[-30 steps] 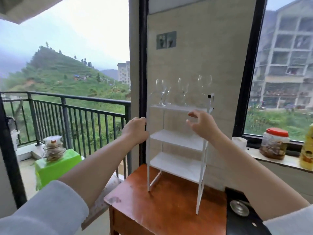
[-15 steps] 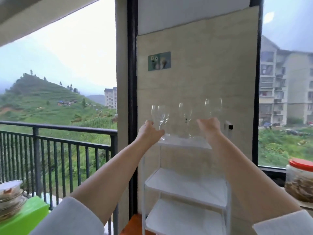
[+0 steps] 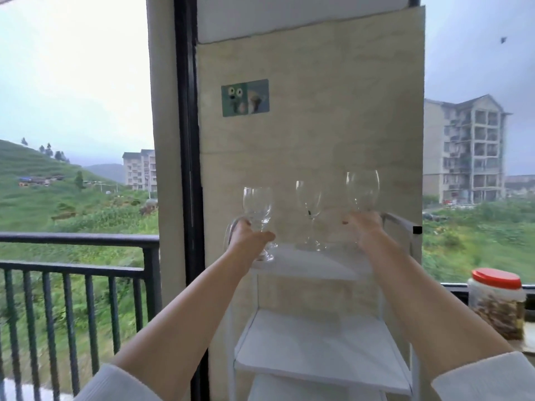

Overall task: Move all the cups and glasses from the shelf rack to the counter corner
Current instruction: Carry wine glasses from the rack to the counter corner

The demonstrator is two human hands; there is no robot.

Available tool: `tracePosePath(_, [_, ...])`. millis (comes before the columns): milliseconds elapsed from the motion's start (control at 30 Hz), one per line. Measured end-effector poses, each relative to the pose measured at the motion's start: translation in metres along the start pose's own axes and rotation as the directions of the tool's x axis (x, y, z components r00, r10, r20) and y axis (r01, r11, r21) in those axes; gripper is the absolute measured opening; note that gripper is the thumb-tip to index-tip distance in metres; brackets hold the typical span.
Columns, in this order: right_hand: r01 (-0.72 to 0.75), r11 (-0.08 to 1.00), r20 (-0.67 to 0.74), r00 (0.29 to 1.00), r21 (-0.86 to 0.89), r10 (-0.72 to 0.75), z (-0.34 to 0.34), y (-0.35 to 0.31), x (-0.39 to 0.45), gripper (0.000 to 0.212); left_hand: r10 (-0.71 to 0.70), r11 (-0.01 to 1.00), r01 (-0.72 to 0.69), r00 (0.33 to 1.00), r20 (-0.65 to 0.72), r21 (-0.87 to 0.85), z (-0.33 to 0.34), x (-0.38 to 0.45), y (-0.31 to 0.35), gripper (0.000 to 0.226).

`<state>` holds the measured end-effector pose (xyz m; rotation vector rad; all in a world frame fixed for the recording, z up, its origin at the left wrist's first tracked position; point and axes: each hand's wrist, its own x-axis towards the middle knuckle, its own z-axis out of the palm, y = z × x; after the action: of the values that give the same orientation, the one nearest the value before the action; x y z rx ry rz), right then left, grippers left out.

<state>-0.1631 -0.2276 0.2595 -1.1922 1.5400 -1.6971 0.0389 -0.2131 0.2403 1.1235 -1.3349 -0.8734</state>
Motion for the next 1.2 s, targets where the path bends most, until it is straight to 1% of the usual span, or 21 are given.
tracePosePath(33, [-0.018,1.0,-0.002,1.0,0.004,0.018,0.001,-0.001,0.003,0.026,0.001,1.0,-0.001,1.0,0.031,-0.015,-0.001,0.003,-0.002,0.029])
tracePosePath(67, [-0.01,0.999,-0.022,1.0,-0.037,0.009,0.002,-0.002,0.003,0.029,0.002,1.0,0.0,0.998,0.065,-0.029,-0.002,0.005,-0.002,0.021])
tracePosePath(100, [-0.008,1.0,-0.045,0.999,-0.011,0.007,0.003,-0.003,0.002,0.031,0.0,0.999,0.004,0.995,0.095,-0.037,-0.003,0.007,-0.003,0.018])
tracePosePath(167, [-0.002,0.998,-0.072,0.997,0.062,0.006,0.007,-0.006,-0.003,0.033,-0.009,0.998,0.016,0.991,0.134,-0.054,-0.003,0.009,-0.003,0.021])
tracePosePath(233, [0.023,0.998,-0.078,0.997,0.067,-0.018,0.011,-0.01,-0.014,0.034,-0.009,0.99,0.032,0.986,0.165,-0.135,-0.002,0.009,-0.002,0.024])
tracePosePath(300, [0.056,0.997,-0.048,0.997,0.047,-0.054,0.01,-0.014,-0.026,0.035,0.024,0.976,0.018,0.982,0.187,-0.218,0.001,0.004,0.001,0.027])
tracePosePath(400, [0.104,0.989,0.009,0.994,0.108,-0.105,0.001,-0.021,-0.052,0.038,0.093,0.959,-0.022,0.967,0.239,-0.282,0.01,-0.009,0.009,0.027])
tracePosePath(467, [0.144,0.976,0.034,0.988,0.163,-0.152,-0.013,-0.022,-0.072,0.039,0.131,0.959,-0.042,0.944,0.303,-0.282,0.017,-0.019,0.016,0.027])
tracePosePath(533, [0.174,0.965,0.07,0.979,0.198,-0.191,-0.03,-0.021,-0.097,0.04,0.162,0.961,-0.053,0.904,0.396,-0.271,0.023,-0.032,0.016,0.031])
tracePosePath(600, [0.184,0.958,0.067,0.977,0.219,-0.203,-0.051,-0.013,-0.121,0.042,0.175,0.967,-0.053,0.849,0.498,-0.25,0.03,-0.047,0.008,0.035])
tracePosePath(667, [0.178,0.955,0.018,0.982,0.235,-0.187,-0.076,-0.002,-0.143,0.042,0.165,0.967,-0.003,0.774,0.611,-0.257,0.043,-0.061,-0.002,0.039])
tracePosePath(733, [0.158,0.957,-0.015,0.987,0.244,-0.159,-0.101,0.007,-0.162,0.04,0.182,0.954,0.045,0.699,0.692,-0.297,0.061,-0.077,-0.008,0.042])
tracePosePath(833, [0.127,0.978,-0.093,0.989,0.165,-0.113,-0.141,0.019,-0.191,0.04,0.241,0.938,0.072,0.566,0.788,-0.339,0.102,-0.114,-0.006,0.045])
tracePosePath(933, [0.061,0.995,-0.2,0.979,0.084,-0.043,-0.185,0.027,-0.223,0.039,0.262,0.935,0.102,0.448,0.855,-0.34,0.141,-0.16,0.004,0.041])
tracePosePath(1000, [0.041,0.996,-0.268,0.963,0.074,-0.02,-0.219,0.027,-0.248,0.04,0.268,0.93,0.143,0.365,0.891,-0.338,0.167,-0.191,0.015,0.038])
tracePosePath(1033, [0.033,0.998,-0.296,0.955,0.06,-0.013,-0.233,0.026,-0.259,0.04,0.268,0.927,0.164,0.342,0.901,-0.338,0.179,-0.204,0.019,0.039])
tracePosePath(1100, [0.034,0.999,-0.379,0.925,0.029,-0.021,-0.271,0.022,-0.292,0.042,0.292,0.922,0.177,0.26,0.92,-0.343,0.204,-0.243,0.034,0.044])
tracePosePath(1133, [0.018,1.0,-0.41,0.912,0.02,-0.009,-0.286,0.02,-0.307,0.043,0.312,0.913,0.196,0.23,0.922,-0.358,0.214,-0.26,0.039,0.047])
tracePosePath(1167, [0.018,1.0,-0.466,0.885,-0.007,-0.019,-0.313,0.016,-0.334,0.044,0.32,0.905,0.231,0.181,0.93,-0.357,0.23,-0.293,0.047,0.049])
tracePosePath(1200, [0.034,0.999,-0.499,0.866,-0.023,-0.041,-0.333,0.014,-0.351,0.044,0.315,0.903,0.252,0.159,0.935,-0.347,0.241,-0.313,0.053,0.051])
